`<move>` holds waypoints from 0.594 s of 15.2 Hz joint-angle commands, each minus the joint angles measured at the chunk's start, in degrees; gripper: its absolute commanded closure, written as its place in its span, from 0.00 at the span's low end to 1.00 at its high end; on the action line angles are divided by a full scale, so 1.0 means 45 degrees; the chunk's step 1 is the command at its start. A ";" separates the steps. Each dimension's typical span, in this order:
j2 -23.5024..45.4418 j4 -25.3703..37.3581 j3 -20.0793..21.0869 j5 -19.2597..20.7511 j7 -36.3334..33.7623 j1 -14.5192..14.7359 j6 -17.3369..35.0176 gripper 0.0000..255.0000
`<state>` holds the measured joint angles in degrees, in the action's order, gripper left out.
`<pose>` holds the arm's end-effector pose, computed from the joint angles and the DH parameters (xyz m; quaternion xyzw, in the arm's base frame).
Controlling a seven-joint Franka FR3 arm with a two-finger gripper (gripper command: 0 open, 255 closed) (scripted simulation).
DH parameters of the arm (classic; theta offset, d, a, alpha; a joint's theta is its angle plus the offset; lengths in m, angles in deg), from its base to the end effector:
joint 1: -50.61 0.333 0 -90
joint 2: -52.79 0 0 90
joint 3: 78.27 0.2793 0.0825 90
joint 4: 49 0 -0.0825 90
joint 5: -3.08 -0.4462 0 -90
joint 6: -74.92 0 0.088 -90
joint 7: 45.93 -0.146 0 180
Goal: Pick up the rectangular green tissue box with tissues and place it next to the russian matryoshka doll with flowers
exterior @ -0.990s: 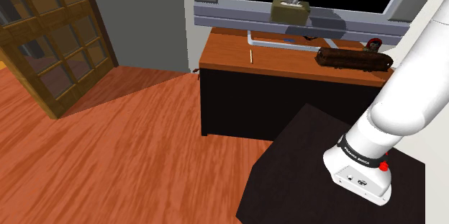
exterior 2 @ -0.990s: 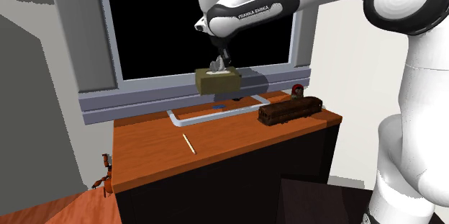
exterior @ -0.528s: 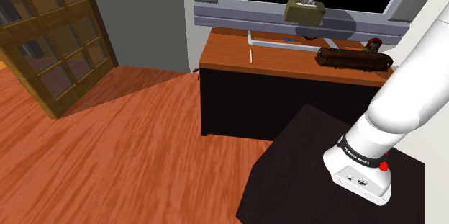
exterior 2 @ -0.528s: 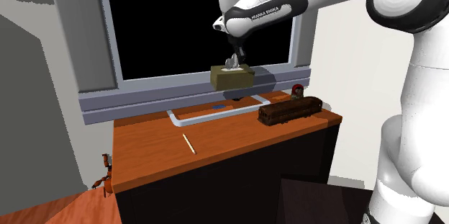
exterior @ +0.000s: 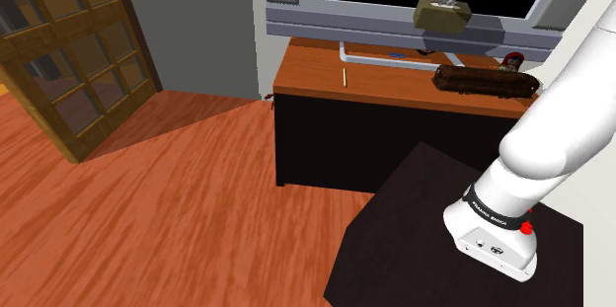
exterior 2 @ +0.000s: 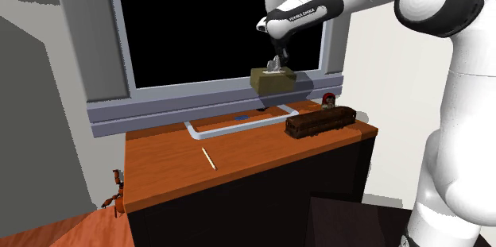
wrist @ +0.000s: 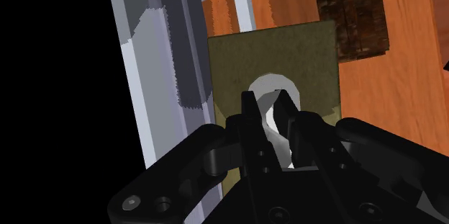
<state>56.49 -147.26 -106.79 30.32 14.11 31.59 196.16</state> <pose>0.4405 -0.5265 0.5009 0.9386 0.1921 -0.0911 0.2715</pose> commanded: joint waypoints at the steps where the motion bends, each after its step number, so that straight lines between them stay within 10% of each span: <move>1: 0.0133 -0.0011 -0.0285 -0.0280 0.0638 -0.0375 0.0430 1.00; 9: 0.1564 0.1287 -0.1136 -0.2337 0.3642 -0.2144 0.1440 1.00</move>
<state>62.55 -142.39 -111.51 21.27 28.46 23.14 202.07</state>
